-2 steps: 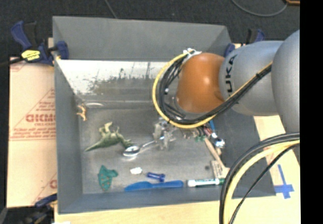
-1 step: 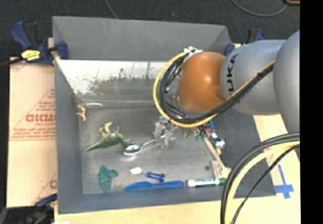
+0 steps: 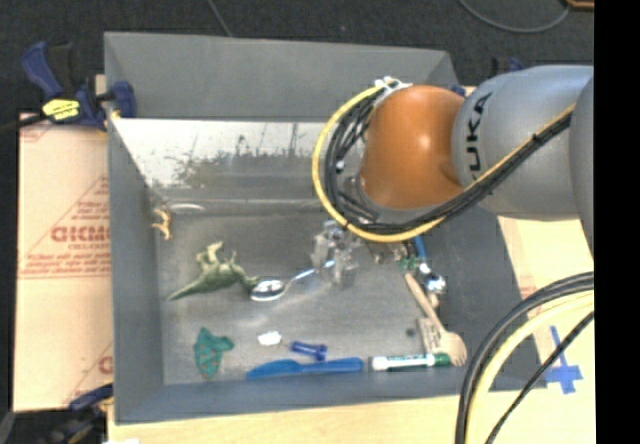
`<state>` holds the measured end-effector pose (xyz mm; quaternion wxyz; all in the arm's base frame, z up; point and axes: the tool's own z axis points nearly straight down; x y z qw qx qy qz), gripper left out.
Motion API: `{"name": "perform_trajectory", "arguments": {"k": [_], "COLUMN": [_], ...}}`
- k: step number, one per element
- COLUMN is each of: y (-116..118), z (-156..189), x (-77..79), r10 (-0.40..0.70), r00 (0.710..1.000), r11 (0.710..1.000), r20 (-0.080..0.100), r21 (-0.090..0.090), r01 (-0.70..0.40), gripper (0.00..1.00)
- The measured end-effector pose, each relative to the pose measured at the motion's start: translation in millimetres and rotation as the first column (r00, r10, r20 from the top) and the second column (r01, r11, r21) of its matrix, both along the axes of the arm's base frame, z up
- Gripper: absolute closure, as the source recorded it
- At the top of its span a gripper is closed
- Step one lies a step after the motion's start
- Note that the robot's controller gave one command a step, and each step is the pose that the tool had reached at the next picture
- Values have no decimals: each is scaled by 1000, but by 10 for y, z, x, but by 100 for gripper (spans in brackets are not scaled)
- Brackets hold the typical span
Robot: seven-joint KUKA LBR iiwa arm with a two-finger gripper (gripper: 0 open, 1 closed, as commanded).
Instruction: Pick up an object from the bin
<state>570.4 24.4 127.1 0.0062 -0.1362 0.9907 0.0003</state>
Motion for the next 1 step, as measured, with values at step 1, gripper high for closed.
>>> {"name": "perform_trajectory", "arguments": {"k": [1], "y": [-3], "z": [405], "x": [29], "r10": [-2], "r00": [1000], "r11": [1000], "r20": [11], "r21": [0], "r01": [2], "gripper": [100]}}
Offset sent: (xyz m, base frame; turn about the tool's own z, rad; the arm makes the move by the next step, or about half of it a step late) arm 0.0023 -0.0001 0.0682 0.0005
